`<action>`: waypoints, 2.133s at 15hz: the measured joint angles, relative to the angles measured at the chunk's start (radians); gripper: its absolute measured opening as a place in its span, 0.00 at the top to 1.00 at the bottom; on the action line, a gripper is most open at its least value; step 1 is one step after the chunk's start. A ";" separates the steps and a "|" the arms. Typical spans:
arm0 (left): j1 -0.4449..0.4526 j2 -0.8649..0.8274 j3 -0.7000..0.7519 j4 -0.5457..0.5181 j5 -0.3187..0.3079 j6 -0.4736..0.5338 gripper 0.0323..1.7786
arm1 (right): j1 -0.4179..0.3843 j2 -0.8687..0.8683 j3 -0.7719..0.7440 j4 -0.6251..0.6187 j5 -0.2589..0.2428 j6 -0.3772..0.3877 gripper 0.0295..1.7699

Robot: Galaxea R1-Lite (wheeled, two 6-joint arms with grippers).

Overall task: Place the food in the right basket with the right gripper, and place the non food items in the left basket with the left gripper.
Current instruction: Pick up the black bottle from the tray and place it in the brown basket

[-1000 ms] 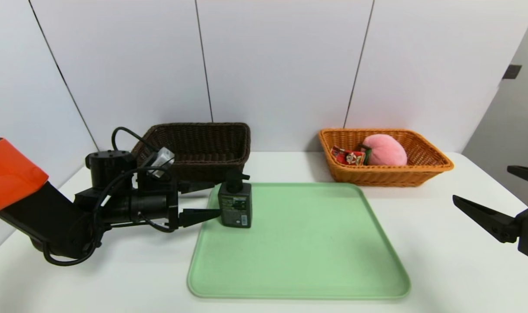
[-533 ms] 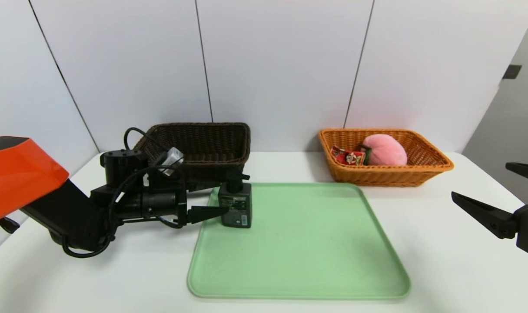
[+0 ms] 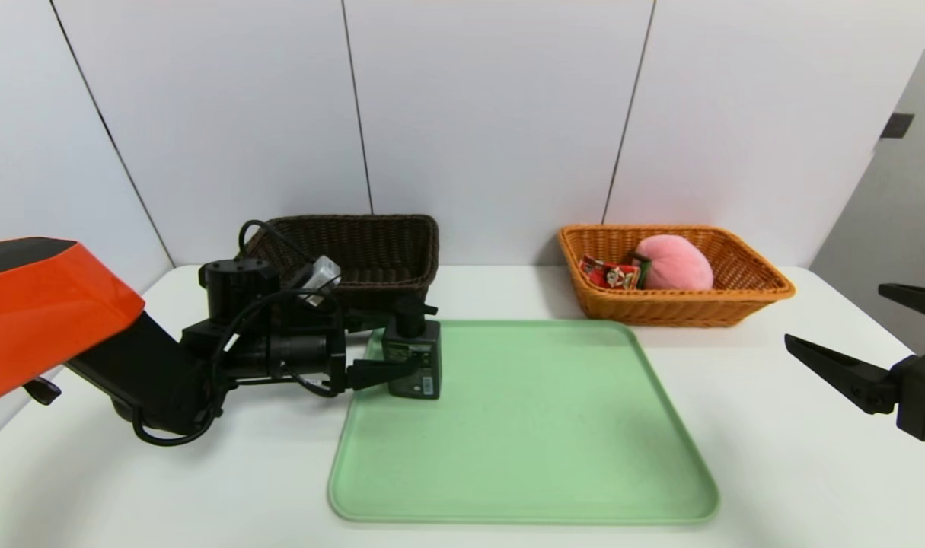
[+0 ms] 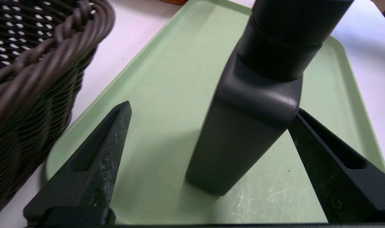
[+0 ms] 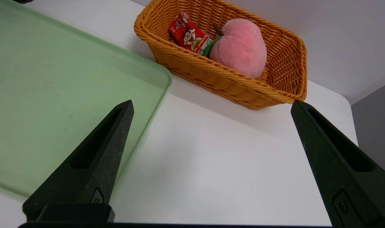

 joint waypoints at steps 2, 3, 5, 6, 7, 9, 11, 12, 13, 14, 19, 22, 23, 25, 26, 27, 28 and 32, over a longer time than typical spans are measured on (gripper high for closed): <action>-0.017 0.001 -0.005 0.000 0.007 0.000 0.05 | 0.000 0.002 0.000 0.000 0.000 0.000 0.03; -0.026 0.003 -0.010 0.000 0.013 0.000 0.05 | 0.000 0.002 0.000 0.000 -0.001 0.001 0.03; -0.041 0.007 -0.017 0.000 0.017 0.000 0.05 | 0.000 0.002 0.000 -0.001 -0.001 0.001 0.03; -0.043 0.009 -0.021 0.000 0.019 0.001 0.05 | 0.000 0.002 -0.001 -0.001 -0.001 0.001 0.03; -0.044 0.014 -0.026 -0.002 0.026 0.003 0.05 | 0.000 0.002 -0.002 -0.001 -0.001 0.001 0.03; -0.048 0.021 -0.032 -0.011 0.048 0.005 0.14 | 0.000 0.003 -0.002 -0.001 -0.001 0.001 0.03; -0.048 0.022 -0.031 -0.013 0.049 0.005 0.32 | 0.000 0.003 -0.002 -0.001 -0.001 0.001 0.03; -0.047 0.022 -0.031 -0.014 0.049 0.005 0.40 | 0.000 0.003 -0.002 -0.001 -0.002 0.001 0.03; -0.046 0.022 -0.031 -0.014 0.050 0.005 0.47 | 0.000 0.003 -0.002 0.000 -0.001 0.001 0.03; -0.046 0.021 -0.029 -0.014 0.050 0.005 0.53 | 0.000 0.003 -0.002 0.000 -0.002 0.001 0.03; -0.046 0.015 -0.023 -0.014 0.050 0.004 0.68 | 0.000 0.004 0.001 0.000 -0.001 0.001 0.03; -0.046 -0.009 -0.019 -0.016 0.051 -0.003 0.68 | 0.000 0.004 0.004 0.001 -0.001 0.001 0.03; -0.045 -0.023 -0.016 -0.015 0.051 -0.006 0.68 | 0.000 0.004 0.006 0.003 0.000 0.001 0.03; -0.044 -0.057 -0.003 -0.015 0.049 -0.016 0.68 | 0.000 0.007 0.007 0.001 0.000 0.001 0.03; -0.044 -0.081 0.004 -0.015 0.046 -0.023 0.68 | 0.000 0.008 0.007 0.000 0.000 0.001 0.03; -0.044 -0.111 0.010 -0.014 0.043 -0.035 0.68 | 0.000 0.010 0.007 0.001 0.000 0.001 0.03; -0.044 -0.142 0.012 -0.015 0.042 -0.053 0.68 | 0.000 0.010 0.007 0.001 0.000 0.001 0.03; -0.040 -0.267 -0.065 -0.010 0.052 -0.176 0.68 | 0.000 0.011 0.020 -0.001 0.000 0.001 0.03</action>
